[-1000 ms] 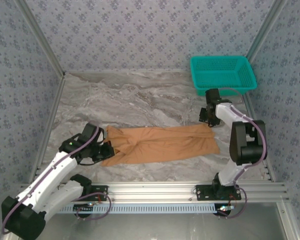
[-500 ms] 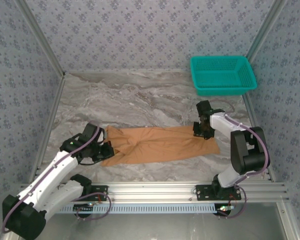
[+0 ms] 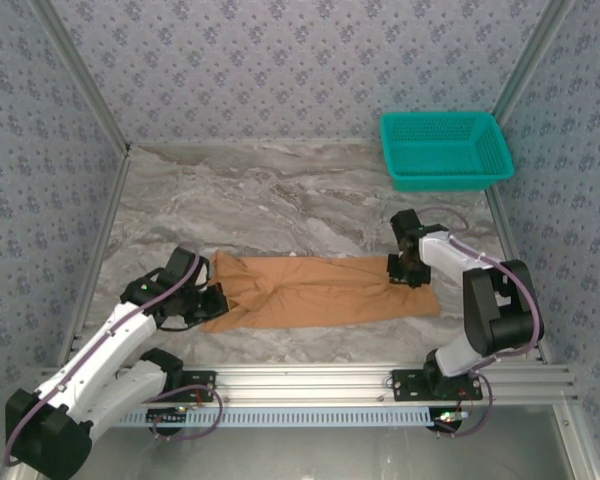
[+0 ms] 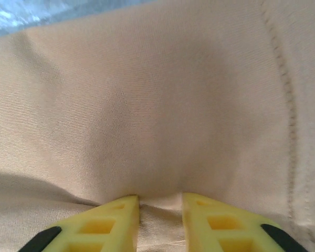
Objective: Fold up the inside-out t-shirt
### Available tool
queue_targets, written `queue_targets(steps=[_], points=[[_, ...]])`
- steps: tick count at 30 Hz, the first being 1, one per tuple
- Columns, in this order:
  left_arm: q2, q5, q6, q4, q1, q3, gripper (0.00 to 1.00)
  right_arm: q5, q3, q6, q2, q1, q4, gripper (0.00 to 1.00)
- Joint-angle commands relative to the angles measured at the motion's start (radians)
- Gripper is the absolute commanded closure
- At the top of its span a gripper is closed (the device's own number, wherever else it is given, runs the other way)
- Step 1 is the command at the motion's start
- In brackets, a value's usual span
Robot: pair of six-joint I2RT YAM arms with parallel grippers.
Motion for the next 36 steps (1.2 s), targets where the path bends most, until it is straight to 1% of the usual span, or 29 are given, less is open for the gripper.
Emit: queue_targets(steps=[1,4,7,12,16,18,21,23,25,27,31,34,36], points=[[-0.025,-0.013,-0.021,0.011,-0.005,-0.007,1.0,0.034,0.049,-0.021,-0.116,0.064,0.025,0.64],[-0.034,-0.027,-0.028,0.014,-0.004,-0.018,1.0,-0.038,0.043,-0.032,-0.158,0.151,0.114,0.59],[-0.025,-0.03,-0.027,0.021,-0.002,-0.025,0.96,-0.136,0.028,-0.017,-0.156,0.257,0.209,0.57],[0.019,-0.012,-0.024,0.027,-0.003,-0.026,0.93,-0.261,-0.018,0.01,-0.117,0.494,0.446,0.51],[0.018,-0.029,-0.014,-0.007,-0.003,0.008,0.81,-0.319,0.012,0.044,-0.008,0.639,0.578,0.48],[-0.014,-0.066,-0.009,-0.032,-0.002,0.035,0.68,-0.352,0.029,0.084,0.058,0.689,0.65,0.48],[-0.055,-0.127,0.006,-0.034,0.004,0.062,0.56,-0.4,0.062,0.141,0.153,0.737,0.719,0.47],[-0.044,-0.143,0.02,-0.001,0.021,0.066,0.54,-0.399,0.081,0.158,0.198,0.755,0.721,0.48],[-0.01,-0.122,0.023,0.075,0.042,0.058,0.53,-0.404,0.095,0.176,0.23,0.76,0.729,0.51],[0.045,-0.089,0.015,0.189,0.055,0.044,0.53,-0.43,0.105,0.194,0.262,0.759,0.74,0.53],[0.173,-0.057,0.022,0.349,0.056,0.027,0.53,-0.444,0.124,0.212,0.302,0.757,0.762,0.55],[0.26,-0.051,0.028,0.442,0.057,0.011,0.53,-0.46,0.136,0.236,0.34,0.755,0.77,0.58],[0.309,-0.061,0.044,0.467,0.06,0.016,0.54,-0.473,0.145,0.246,0.365,0.748,0.773,0.6]])
